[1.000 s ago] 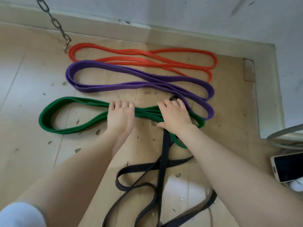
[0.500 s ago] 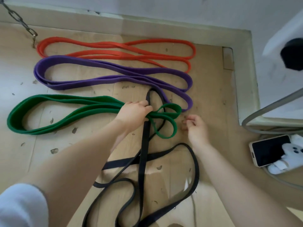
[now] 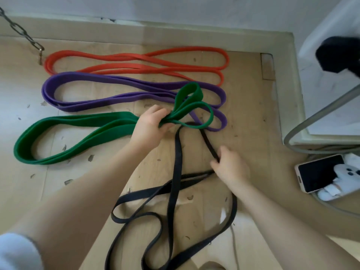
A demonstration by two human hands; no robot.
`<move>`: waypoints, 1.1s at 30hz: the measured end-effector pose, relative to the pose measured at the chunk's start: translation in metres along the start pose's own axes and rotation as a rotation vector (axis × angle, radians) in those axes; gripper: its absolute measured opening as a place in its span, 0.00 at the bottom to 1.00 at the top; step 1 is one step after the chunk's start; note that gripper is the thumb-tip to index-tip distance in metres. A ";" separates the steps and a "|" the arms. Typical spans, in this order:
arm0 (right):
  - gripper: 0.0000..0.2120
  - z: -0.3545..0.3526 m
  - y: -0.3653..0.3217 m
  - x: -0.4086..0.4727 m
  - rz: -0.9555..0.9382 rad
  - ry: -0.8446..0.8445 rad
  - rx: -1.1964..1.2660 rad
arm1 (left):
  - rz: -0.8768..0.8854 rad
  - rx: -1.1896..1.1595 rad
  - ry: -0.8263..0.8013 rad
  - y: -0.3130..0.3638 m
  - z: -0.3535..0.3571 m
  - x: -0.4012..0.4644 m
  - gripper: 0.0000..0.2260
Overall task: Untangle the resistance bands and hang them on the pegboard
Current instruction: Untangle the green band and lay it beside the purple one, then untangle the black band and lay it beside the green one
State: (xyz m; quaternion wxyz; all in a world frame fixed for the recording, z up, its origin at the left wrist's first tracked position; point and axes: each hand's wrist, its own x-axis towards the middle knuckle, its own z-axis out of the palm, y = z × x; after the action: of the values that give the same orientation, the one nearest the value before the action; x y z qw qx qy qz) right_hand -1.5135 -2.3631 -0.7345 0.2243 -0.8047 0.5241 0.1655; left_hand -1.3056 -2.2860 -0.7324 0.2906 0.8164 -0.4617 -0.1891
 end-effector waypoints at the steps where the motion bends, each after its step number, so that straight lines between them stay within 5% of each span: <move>1: 0.08 0.000 0.015 -0.016 0.008 -0.073 -0.039 | 0.018 0.043 -0.011 0.001 0.004 -0.002 0.15; 7: 0.13 0.013 0.052 -0.084 0.068 -0.415 -0.127 | 0.041 0.183 -0.143 0.001 0.027 -0.017 0.14; 10: 0.27 0.003 0.040 -0.075 0.156 -0.210 -0.209 | 0.044 0.291 -0.250 -0.004 0.038 -0.027 0.17; 12: 0.27 -0.008 0.025 -0.063 0.100 0.014 -0.223 | 0.022 0.324 -0.250 -0.005 0.044 -0.029 0.18; 18: 0.18 -0.009 -0.005 -0.031 -0.408 0.239 -0.104 | 0.073 0.465 -0.156 -0.003 0.046 -0.010 0.16; 21: 0.12 -0.001 -0.014 -0.034 -0.711 0.265 -0.082 | 0.100 0.483 -0.234 -0.007 0.044 -0.011 0.25; 25: 0.24 0.018 -0.016 -0.046 -1.052 0.060 -0.372 | 0.323 0.481 -0.154 -0.014 0.029 -0.048 0.32; 28: 0.32 0.030 -0.018 -0.049 -0.941 -0.163 -0.598 | 0.260 0.343 -0.180 -0.027 0.015 -0.090 0.25; 33: 0.13 0.017 -0.029 -0.074 -0.765 -0.145 -0.625 | 0.018 0.124 -0.220 -0.029 -0.009 -0.141 0.15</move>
State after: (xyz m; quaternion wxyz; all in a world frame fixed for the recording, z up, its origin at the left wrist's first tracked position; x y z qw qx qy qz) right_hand -1.5170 -2.2872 -0.7063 0.0527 -0.9545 0.0998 0.2760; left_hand -1.3527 -2.1497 -0.7390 0.1888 0.8030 -0.5089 -0.2460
